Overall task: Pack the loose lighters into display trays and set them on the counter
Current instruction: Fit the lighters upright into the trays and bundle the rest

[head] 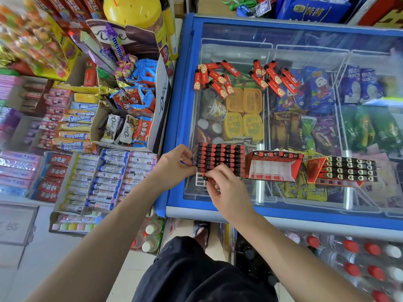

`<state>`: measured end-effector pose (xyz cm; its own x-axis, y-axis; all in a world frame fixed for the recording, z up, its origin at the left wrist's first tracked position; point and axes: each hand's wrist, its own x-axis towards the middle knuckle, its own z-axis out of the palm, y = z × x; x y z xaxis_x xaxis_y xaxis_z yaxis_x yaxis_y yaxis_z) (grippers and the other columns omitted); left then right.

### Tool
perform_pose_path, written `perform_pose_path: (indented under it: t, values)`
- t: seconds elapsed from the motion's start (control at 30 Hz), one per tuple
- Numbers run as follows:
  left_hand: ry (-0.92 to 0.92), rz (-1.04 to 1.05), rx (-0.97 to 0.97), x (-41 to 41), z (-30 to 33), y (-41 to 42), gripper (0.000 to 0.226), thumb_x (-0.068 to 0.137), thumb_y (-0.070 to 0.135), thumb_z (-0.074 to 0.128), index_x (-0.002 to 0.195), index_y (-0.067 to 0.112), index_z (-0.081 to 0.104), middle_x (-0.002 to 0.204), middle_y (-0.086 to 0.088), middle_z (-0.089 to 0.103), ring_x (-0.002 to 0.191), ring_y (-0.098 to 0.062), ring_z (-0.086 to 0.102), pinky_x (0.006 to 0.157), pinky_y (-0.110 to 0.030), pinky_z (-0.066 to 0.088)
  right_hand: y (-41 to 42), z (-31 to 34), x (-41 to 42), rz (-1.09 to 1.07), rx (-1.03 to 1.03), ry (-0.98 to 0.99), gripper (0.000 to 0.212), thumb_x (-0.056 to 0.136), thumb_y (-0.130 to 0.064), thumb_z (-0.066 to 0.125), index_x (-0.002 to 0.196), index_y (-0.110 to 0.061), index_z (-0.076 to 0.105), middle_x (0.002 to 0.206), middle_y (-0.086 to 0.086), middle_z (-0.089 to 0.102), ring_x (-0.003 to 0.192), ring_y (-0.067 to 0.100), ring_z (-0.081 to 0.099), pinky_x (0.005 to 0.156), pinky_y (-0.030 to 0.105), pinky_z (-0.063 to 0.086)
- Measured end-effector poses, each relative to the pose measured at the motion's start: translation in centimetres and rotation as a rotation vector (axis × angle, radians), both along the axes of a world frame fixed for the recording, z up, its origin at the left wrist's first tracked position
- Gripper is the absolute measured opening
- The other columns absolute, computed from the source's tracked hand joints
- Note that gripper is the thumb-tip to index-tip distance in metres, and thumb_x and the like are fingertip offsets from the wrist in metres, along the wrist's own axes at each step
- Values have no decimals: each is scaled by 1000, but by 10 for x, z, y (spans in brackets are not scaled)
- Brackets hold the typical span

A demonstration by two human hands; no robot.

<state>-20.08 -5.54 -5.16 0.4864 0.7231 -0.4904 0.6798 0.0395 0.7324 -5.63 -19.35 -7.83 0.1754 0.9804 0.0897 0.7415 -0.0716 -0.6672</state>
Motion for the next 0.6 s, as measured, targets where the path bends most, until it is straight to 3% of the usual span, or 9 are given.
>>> perform_pose_path:
  t: [0.17, 0.27, 0.4, 0.6]
  values:
    - [18, -20, 6, 0, -3, 2, 27, 86, 21, 80, 103, 20, 60, 101, 1, 70, 89, -15, 73, 77, -28, 56, 1, -5, -4, 8, 60, -188, 10, 93, -8, 68, 103, -9, 65, 96, 1, 59, 60, 20, 58, 45, 30, 49]
    - [27, -24, 14, 0, -4, 2, 27, 86, 23, 81, 103, 20, 61, 101, 2, 70, 89, -12, 72, 76, -23, 54, 3, -10, -7, 23, 78, -279, 9, 90, -5, 71, 96, -10, 66, 89, 1, 58, 53, 19, 53, 42, 29, 47]
    - [24, -21, -6, 0, -5, 3, 27, 85, 23, 81, 103, 19, 61, 101, 2, 69, 88, -11, 73, 75, -22, 53, 4, -16, -8, 56, 108, -353, 18, 82, 4, 76, 92, -9, 68, 82, 1, 58, 54, 16, 51, 44, 27, 47]
    - [22, -23, 1, 1, -5, 4, 27, 84, 26, 82, 101, 20, 62, 100, 4, 69, 90, -11, 71, 79, -24, 54, 3, -19, -6, 60, 162, -386, 14, 88, 1, 71, 100, -7, 72, 88, 2, 64, 66, 17, 59, 53, 29, 50]
